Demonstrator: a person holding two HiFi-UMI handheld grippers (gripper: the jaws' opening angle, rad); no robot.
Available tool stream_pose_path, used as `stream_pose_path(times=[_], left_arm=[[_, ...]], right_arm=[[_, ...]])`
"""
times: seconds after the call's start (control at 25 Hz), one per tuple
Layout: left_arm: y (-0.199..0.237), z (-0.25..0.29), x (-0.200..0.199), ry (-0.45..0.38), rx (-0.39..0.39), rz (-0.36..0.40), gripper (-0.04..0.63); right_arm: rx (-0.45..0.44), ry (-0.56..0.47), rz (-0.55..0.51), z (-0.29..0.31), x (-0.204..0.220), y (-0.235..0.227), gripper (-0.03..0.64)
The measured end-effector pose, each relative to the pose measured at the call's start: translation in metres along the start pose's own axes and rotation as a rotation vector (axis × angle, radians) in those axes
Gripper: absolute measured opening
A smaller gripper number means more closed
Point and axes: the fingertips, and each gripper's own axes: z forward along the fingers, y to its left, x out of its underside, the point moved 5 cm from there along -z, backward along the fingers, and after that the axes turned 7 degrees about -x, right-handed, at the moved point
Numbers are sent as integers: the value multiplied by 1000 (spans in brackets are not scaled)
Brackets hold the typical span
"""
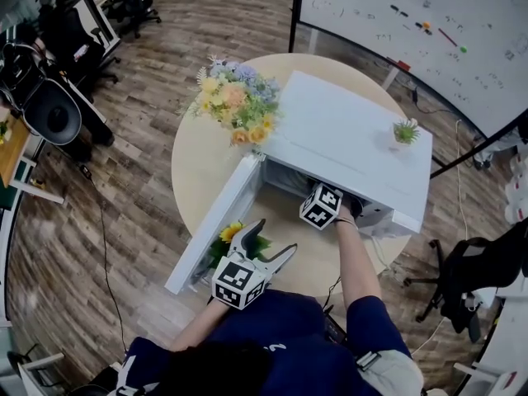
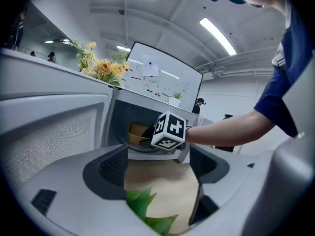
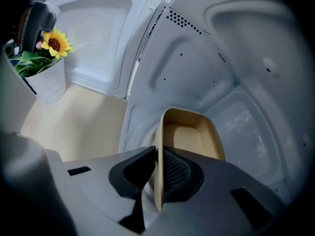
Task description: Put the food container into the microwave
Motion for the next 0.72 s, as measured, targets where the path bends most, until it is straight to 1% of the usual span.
stream_pose_path(times=[0.08,0.12,0.2,0.28,0.4,0.44,0.52,0.6,0.64,0.72], left_arm=[[0,1,0,2,-5,0,390],[0,1,0,3,-5,-1,390],[0,1,-1,3,-5,-3,390],[1,1,-1,-1,-7,-5,390],[1,1,0,-7,-8,-4,390],[1,1,0,-8,-7,-3,390],[0,1,0,-12,-6,-4,390],[0,-1,0,-14,-5,-4,390],[0,-3,0,-13,-6,-1,390],[-1,-6,0,-15,-5,8,390]], right_arm=[[4,-5,9,0,-1,-1,71],[1,-6,13,0,-1,-1,108],[8,-6,12,0,-1,-2,134],[37,-12,10,-2,-2,-5,172],[95,-39,19,-7,-3,-8,274],[111,-51,29,-9,-4,-8,284],[124,-84,75,-16,-5,-7,307],[109,-137,154,-26,-8,-3,323],[102,-165,187,-31,-10,0,342],[107,-204,220,-43,-14,6,348]])
